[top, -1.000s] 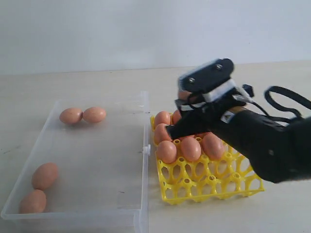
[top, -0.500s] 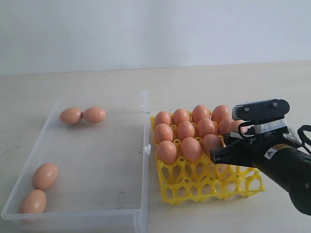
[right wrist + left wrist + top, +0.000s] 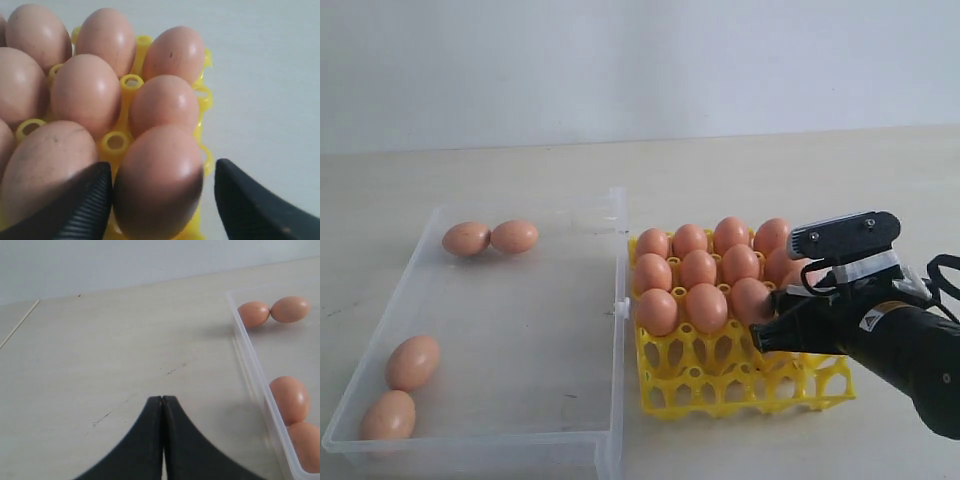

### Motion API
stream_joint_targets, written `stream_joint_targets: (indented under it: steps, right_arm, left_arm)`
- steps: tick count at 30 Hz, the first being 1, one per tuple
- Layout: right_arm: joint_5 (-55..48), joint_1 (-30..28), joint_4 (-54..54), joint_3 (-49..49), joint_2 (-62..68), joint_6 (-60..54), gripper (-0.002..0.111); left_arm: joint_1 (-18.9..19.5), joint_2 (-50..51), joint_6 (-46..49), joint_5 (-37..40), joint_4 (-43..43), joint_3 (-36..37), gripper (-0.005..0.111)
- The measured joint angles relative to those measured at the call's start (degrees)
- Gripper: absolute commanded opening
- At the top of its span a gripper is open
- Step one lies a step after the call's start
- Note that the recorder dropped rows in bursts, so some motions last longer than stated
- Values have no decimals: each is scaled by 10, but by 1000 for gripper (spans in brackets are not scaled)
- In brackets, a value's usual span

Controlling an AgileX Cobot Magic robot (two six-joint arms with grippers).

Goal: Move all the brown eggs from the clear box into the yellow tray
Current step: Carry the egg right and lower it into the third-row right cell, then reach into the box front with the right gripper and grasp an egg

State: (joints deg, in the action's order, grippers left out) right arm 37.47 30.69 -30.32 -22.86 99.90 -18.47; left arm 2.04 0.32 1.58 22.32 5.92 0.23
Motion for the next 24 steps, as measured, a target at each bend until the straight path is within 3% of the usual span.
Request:
stream_joint_targets:
  steps: [4,8,13,16,20,22,24]
  right_arm:
    - [-26,-1,-21,0,-33,-88,39]
    - [-34,-1,-72,0,-125,-177,2]
    - [-67,-1,-68,-43,-235,-197,0]
    - [-185,-1,-19,-117,-239,-174,0]
    - [-370,18,104,-250,-172,-32,0]
    - [-439,37,155,-307,-127,33,5]
    - [-491,60,182,-361,-80,70,17]
  left_arm:
    - [0,0,0,0,0,0,0]
    - [0,0,0,0,0,0,0]
    - [0,0,0,0,0,0,0]
    - [0,0,0,0,0,0,0]
    - [0,0,0,0,0,0,0]
    - [0,0,0,0,0,0,0]
    - [0,0,0,0,0,0,0]
